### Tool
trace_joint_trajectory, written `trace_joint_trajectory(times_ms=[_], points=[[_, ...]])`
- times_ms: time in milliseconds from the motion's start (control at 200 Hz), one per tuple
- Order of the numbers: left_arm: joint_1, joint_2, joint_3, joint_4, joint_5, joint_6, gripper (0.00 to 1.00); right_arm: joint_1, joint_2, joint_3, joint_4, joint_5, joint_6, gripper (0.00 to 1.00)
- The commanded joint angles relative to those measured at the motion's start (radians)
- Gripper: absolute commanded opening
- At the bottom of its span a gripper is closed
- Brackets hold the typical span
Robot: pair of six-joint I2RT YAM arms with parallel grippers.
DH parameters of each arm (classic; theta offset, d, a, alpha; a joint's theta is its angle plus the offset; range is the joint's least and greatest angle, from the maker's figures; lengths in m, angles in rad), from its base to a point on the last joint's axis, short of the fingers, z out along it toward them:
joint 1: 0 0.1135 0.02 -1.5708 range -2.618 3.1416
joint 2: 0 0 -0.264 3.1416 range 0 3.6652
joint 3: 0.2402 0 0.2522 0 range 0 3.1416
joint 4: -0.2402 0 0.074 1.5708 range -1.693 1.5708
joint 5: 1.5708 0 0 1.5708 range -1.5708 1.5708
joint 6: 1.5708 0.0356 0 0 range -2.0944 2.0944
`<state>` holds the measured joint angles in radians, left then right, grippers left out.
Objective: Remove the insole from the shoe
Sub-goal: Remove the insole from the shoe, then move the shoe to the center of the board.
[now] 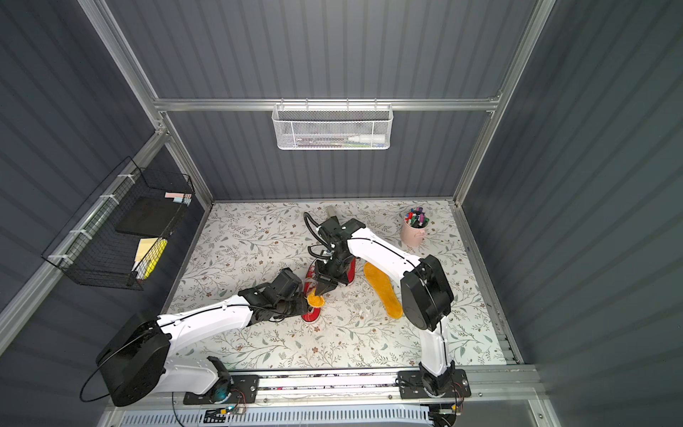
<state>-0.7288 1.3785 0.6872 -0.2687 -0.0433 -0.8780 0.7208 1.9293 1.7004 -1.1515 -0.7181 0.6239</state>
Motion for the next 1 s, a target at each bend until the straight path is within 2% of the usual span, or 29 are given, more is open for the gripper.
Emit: trace_joint_trajectory(times_ms=[0,115,330,520,610,996], points=[[0.015,0.03,0.027,-0.002,0.008,-0.001,0.46,0.004,-0.096,0.031,-0.104,-0.064,-0.069,0.0],[0.03,0.066,0.04,0.015,0.019,-0.017,0.37,0.005,-0.203,-0.024,-0.125,-0.069,-0.124,0.0],[0.042,0.143,0.098,0.032,0.013,-0.047,0.16,-0.001,-0.452,-0.177,-0.148,0.09,-0.242,0.0],[0.046,0.176,0.14,0.03,-0.039,-0.104,0.0,-0.01,-0.594,-0.278,-0.21,0.363,-0.261,0.0],[0.052,0.203,0.179,0.035,-0.065,-0.117,0.0,-0.028,-0.659,-0.349,-0.177,0.452,-0.243,0.0],[0.075,0.43,0.423,-0.006,-0.138,-0.109,0.0,-0.081,-0.824,-0.502,-0.135,0.528,-0.186,0.0]])
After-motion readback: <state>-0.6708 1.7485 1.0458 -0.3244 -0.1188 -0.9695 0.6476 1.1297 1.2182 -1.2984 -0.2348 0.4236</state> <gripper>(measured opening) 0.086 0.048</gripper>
